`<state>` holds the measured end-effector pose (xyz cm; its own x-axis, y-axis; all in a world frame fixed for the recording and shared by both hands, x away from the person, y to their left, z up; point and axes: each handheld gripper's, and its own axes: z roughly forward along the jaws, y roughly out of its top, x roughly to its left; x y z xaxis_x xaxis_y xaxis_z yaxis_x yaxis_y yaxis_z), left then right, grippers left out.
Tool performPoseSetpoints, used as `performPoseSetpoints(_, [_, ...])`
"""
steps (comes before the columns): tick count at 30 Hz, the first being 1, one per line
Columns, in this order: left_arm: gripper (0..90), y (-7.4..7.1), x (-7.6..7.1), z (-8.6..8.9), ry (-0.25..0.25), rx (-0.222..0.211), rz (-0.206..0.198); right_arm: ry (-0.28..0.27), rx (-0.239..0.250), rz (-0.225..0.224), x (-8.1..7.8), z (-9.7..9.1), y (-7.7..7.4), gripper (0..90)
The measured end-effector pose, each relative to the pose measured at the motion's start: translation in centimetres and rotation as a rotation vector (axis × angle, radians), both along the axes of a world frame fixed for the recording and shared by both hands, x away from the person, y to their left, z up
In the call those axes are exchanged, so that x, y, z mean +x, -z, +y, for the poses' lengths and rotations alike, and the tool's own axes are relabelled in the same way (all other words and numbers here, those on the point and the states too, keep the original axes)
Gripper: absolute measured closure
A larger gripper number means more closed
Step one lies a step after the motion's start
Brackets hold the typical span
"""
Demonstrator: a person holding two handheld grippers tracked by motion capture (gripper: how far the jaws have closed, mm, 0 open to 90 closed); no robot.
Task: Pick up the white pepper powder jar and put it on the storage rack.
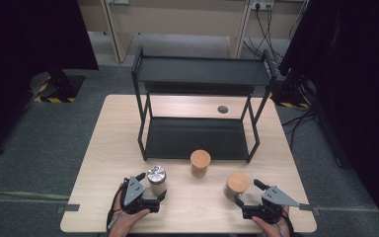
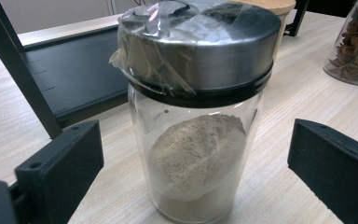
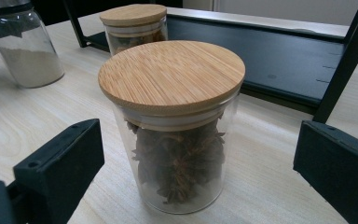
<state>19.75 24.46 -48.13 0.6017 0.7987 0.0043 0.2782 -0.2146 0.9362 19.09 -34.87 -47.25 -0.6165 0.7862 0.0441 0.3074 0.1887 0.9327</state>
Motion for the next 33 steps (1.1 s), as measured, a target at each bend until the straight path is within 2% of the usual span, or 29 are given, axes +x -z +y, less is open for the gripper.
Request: performPoseSetpoints(33, [2.3, 0.1, 0.0, 0.01, 0.001, -0.003, -0.008, 0.006, -0.001, 0.003, 0.04, 0.11, -0.04, 1.9])
